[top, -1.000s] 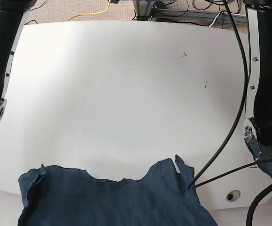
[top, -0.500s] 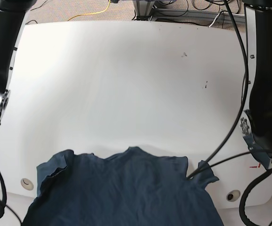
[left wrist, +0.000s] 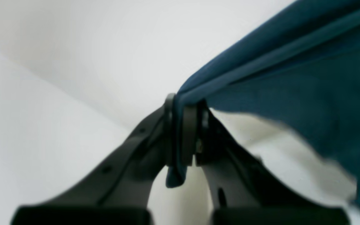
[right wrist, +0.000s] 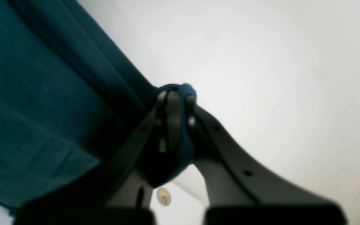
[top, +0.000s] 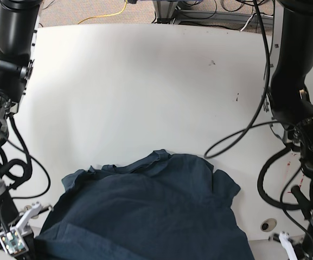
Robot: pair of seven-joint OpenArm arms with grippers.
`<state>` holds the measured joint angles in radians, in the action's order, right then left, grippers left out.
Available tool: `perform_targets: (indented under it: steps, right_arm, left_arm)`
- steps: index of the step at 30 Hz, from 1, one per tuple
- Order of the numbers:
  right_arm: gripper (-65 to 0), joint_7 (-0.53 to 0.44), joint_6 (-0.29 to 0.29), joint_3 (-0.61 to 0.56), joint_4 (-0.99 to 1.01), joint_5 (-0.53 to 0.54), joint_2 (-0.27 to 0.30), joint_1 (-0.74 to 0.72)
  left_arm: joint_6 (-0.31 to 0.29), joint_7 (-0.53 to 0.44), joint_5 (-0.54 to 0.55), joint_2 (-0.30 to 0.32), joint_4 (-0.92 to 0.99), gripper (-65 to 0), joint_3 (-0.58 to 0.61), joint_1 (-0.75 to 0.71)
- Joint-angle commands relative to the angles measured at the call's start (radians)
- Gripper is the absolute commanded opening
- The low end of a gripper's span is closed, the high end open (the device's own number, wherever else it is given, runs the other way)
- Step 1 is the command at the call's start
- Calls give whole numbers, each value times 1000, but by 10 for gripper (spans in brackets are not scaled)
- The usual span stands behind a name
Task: Layout the t-shirt on the table in an organized manner, then fold the t-shirt properly
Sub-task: 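Swing the held t-shirt up and lay it across the table with both grippers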
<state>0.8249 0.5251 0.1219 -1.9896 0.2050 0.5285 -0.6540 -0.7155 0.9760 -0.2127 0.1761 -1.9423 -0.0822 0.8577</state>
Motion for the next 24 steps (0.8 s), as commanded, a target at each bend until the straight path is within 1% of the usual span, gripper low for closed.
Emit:
perform_targets:
  steps: [1, 3, 5, 7, 10, 14, 16, 24]
  right_arm:
    - [-648, 11, -7, 45, -43, -26, -1, 70]
    - [-648, 11, 11, 71, -49, -26, -17, 125]
    - [-648, 11, 23, 108, -49, -28, -49, 182]
    - [-648, 11, 33, 144, -50, -28, -81, 237]
    - [-648, 12, 51, 178, -50, -28, -104, 305]
    - [-648, 12, 66, 190, -50, -28, -127, 382]
    - [-648, 12, 66, 193, -50, -28, -140, 417]
    - [-648, 12, 66, 201, -50, -26, -221, 558]
  left_arm:
    - [17, 37, -26, 9, -67, -650, -8, -39]
    - [17, 60, -24, 9, -76, -650, -11, -87]
    - [17, 67, -24, 9, -78, -650, -34, -140]
    - [17, 67, -24, 7, -78, -650, -77, -197]
    - [17, 67, -24, 4, -78, -650, -136, -272]
    - [17, 68, -24, 3, -76, -650, -181, -368]
    - [17, 71, -24, 3, -76, -650, -184, -424]
    - [17, 71, -24, 1, -76, -650, -186, -642]
